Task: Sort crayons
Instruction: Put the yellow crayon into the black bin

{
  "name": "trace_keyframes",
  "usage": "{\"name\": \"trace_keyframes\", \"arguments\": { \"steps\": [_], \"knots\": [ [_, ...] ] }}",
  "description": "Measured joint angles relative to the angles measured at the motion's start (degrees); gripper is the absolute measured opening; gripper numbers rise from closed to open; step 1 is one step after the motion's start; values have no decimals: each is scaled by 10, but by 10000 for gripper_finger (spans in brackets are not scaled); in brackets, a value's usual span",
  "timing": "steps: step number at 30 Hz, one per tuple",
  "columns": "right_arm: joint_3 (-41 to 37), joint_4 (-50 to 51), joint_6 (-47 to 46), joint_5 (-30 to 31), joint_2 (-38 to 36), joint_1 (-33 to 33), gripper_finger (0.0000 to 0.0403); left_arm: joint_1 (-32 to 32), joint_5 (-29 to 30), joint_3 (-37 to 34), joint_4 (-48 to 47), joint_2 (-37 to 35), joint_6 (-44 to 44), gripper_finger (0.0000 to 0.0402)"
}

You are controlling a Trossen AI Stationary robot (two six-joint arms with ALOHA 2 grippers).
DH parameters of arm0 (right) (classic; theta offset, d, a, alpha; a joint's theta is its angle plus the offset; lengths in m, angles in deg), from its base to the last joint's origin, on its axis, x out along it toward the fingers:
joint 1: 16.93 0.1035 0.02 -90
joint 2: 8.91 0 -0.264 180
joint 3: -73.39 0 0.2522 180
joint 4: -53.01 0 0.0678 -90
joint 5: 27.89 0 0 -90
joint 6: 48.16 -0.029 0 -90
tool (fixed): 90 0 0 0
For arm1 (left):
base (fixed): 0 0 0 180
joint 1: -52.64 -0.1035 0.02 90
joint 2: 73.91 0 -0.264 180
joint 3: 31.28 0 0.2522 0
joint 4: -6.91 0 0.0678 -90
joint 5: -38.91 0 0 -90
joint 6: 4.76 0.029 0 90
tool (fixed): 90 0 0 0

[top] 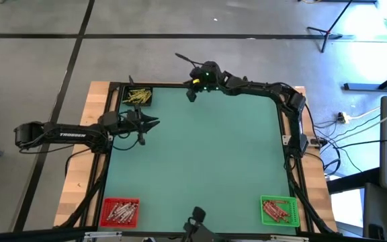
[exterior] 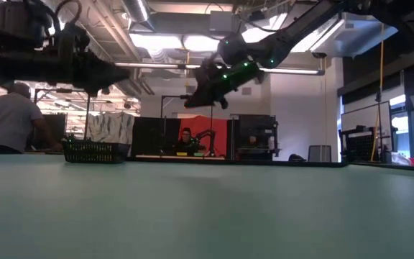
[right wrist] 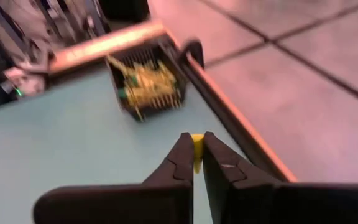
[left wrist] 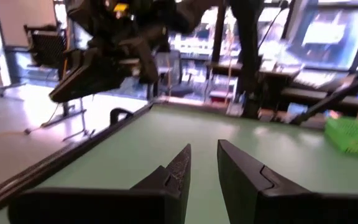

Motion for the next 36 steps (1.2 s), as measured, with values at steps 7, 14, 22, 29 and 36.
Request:
{"name": "trace_keyframes", "arguments": {
  "steps": [7, 14, 22, 29, 36],
  "knots": [
    [1, -102, -17, 5, 11, 19, 11, 0, -41, 49, 9, -1, -16, 64],
    [66, -106, -30, 4, 64, 32, 11, 0, -65, 93, 8, -4, -17, 64],
    [218, -73, -34, -4, 174, 45, 11, 1, -67, 116, 7, -4, -17, 64],
    [343, -71, -33, -4, 253, 60, 11, 1, -64, 116, 14, -8, -16, 64],
    [464, -56, -30, -4, 341, 62, 11, 1, -64, 116, 21, -8, -16, 64]
  ]
}}
